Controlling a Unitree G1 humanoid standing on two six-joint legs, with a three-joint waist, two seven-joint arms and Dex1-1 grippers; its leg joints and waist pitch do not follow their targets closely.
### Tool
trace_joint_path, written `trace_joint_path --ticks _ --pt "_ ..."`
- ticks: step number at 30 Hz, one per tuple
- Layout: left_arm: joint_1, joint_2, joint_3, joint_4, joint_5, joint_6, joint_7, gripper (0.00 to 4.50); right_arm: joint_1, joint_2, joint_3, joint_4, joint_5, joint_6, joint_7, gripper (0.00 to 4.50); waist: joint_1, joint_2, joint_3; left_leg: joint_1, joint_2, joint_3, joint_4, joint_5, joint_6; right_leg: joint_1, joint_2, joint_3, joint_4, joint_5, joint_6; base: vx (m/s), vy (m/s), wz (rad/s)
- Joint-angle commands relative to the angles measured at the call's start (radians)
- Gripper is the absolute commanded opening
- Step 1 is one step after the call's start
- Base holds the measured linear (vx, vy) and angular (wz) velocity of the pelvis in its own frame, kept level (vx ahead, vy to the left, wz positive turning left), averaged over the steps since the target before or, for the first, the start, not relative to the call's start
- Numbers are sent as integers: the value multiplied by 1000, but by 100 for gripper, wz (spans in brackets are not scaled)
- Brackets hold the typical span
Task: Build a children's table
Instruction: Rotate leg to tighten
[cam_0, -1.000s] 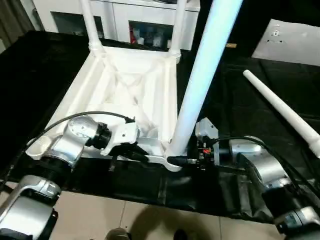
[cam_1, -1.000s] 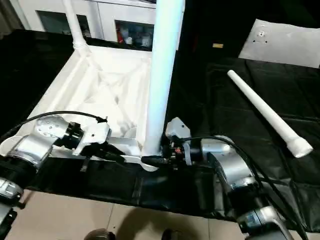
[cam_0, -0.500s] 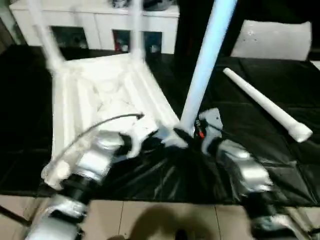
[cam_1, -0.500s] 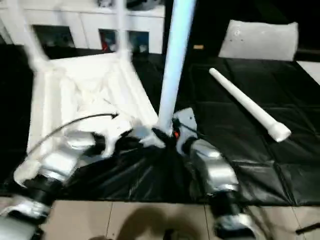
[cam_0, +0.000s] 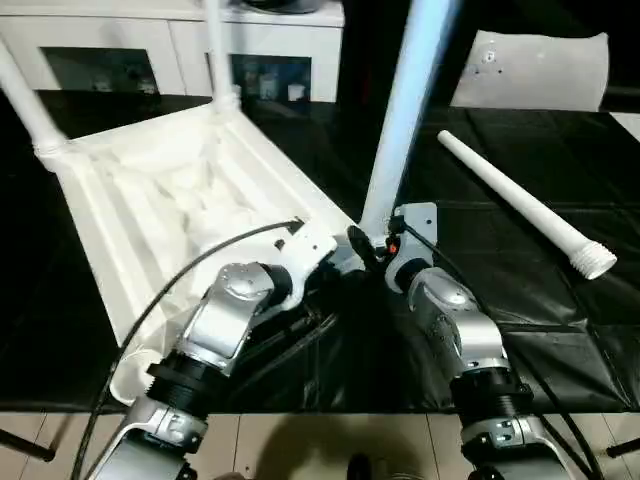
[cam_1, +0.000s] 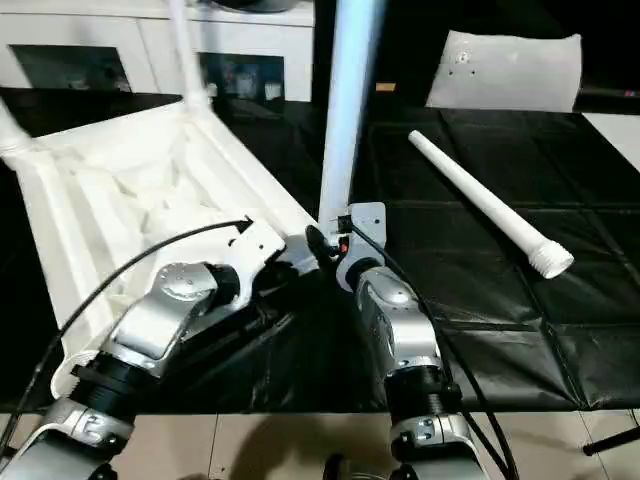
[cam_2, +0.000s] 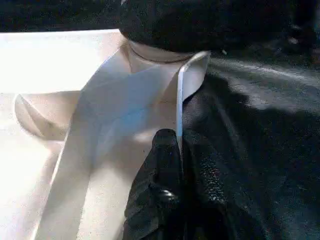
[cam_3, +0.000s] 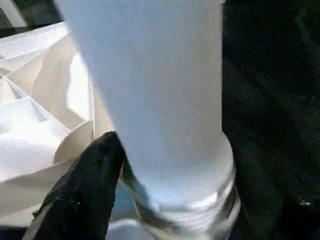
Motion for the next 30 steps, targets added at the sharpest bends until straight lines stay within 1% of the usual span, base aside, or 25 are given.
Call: trace_joint_path --ticks 1,2,3,4,5,6,7,8,9,10,11,14,15,16,17,19,21,22,23,24,26,27,28,29,30 --pt "-1 -3 -10 -21 -13 -45 -6 0 29 42 87 23 33 31 74 385 11 -6 -60 -16 37 -9 -77 -185 72 45 -79 74 -67 -397 -118 0 0 0" --pt "9 29 -8 -21 -21 -66 -42 0 41 14 78 -5 34 3 100 396 11 -9 -60 -19 35 -8 -76 -177 77 46 -78 75 -65 -398 -119 0 0 0" --pt "15 47 -6 -20 -27 -80 -64 0 49 -4 75 -23 35 -11 121 404 17 -10 -63 -26 33 -7 -73 -153 83 48 -78 78 -59 -390 -116 28 -53 0" --pt "19 62 -4 -20 -33 -90 -83 0 57 -20 72 -39 36 -22 144 411 17 -12 -64 -26 32 -5 -71 -141 89 47 -77 79 -58 -380 -117 30 -55 1" --pt "24 89 -1 -16 -42 -110 -118 0 70 -52 66 -67 47 -32 198 419 19 -12 -66 -26 32 -1 -69 -109 103 47 -72 81 -52 -344 -126 30 -55 1" --pt "27 117 0 -9 -51 -127 -156 0 83 -91 63 -96 61 -38 263 428 22 -15 -65 -27 32 -1 -68 -101 108 47 -72 80 -51 -339 -127 0 0 0" --pt "29 137 -2 -3 -57 -154 -187 0 90 -120 63 -111 67 -44 301 428 26 -14 -66 -28 30 -1 -67 -89 112 52 -71 80 -48 -326 -128 0 0 0" --pt "32 156 -8 2 -64 -180 -225 0 95 -148 65 -125 71 -44 337 447 28 -13 -70 -32 30 0 -64 -61 124 54 -69 82 -41 -282 -135 0 0 0" --pt "34 168 -13 4 -70 -194 -249 0 99 -166 67 -134 74 -44 358 447 31 -12 -72 -28 33 1 -62 -33 135 49 -67 83 -32 -228 -152 0 0 0" --pt "35 178 -16 5 -73 -200 -265 0 101 -179 68 -141 78 -41 375 447 31 -14 -73 -30 32 1 -61 -19 142 50 -64 83 -29 -207 -157 0 0 0" --pt "35 193 -22 12 -78 -219 -294 0 104 -203 71 -151 83 -42 409 447 38 -11 -74 -28 33 3 -59 2 153 49 -64 82 -24 -180 -174 0 0 0" --pt "29 249 -43 52 -85 -284 -390 0 107 -287 86 -176 98 -43 523 447 42 -10 -71 -25 38 1 -60 -10 160 47 -63 80 -26 -201 -175 0 0 0" --pt "23 269 -50 68 -90 -305 -430 0 106 -322 97 -185 101 -42 573 447 42 -12 -71 -24 41 3 -61 -14 155 45 -63 81 -25 -207 -176 0 0 0" --pt "21 277 -53 74 -92 -312 -446 0 105 -336 102 -189 102 -41 592 447 44 -12 -69 -23 38 2 -61 -21 156 45 -61 79 -27 -218 -175 0 0 0" --pt "13 297 -59 92 -110 -353 -511 0 101 -376 121 -196 103 -40 661 447 47 -12 -69 -21 41 3 -61 -34 148 44 -64 82 -27 -233 -173 0 0 0" --pt "7 305 -61 102 -124 -366 -546 0 96 -396 135 -197 104 -39 698 447 52 -14 -69 -20 41 4 -62 -48 141 44 -64 82 -30 -254 -170 0 0 0" --pt "-3 321 -69 116 -144 -393 -613 0 86 -425 165 -196 94 -51 756 447 59 -14 -69 -17 45 4 -62 -47 130 42 -66 85 -26 -238 -181 0 0 0" --pt "-14 332 -80 129 -147 -416 -653 0 76 -440 189 -188 81 -63 796 447 61 -13 -69 -17 44 4 -62 -46 129 42 -67 84 -25 -235 -185 0 0 0" --pt "-29 346 -98 145 -142 -444 -703 0 59 -453 217 -170 63 -82 842 447 63 -16 -69 -18 42 4 -62 -50 127 43 -66 84 -26 -239 -184 0 0 0" --pt "-37 352 -107 155 -139 -456 -724 0 50 -458 228 -159 62 -88 861 447 65 -18 -70 -20 42 3 -62 -51 126 44 -67 83 -24 -244 -181 0 0 0" --pt "-47 358 -122 162 -140 -466 -758 0 32 -458 244 -140 62 -95 886 447 69 -16 -70 -18 46 4 -61 -32 124 43 -68 86 -20 -216 -190 0 0 0" --pt "-55 360 -131 168 -141 -476 -779 0 19 -457 255 -125 58 -102 901 431 73 -17 -70 -18 47 4 -61 -30 122 43 -69 86 -17 -212 -195 0 0 0" --pt "-62 361 -140 175 -139 -487 -798 0 6 -452 265 -107 52 -116 913 431 76 -16 -70 -16 47 4 -62 -30 122 42 -69 86 -18 -213 -198 0 0 0" --pt "-68 361 -145 183 -138 -497 -808 0 -4 -449 270 -94 50 -123 921 420 83 -15 -72 -14 49 6 -60 -18 118 41 -70 87 -13 -188 -210 0 0 0" --pt "-74 360 -149 192 -135 -505 -815 0 -12 -447 274 -83 49 -125 928 420 84 -16 -72 -15 50 5 -60 -12 119 41 -69 87 -10 -174 -214 0 0 0"
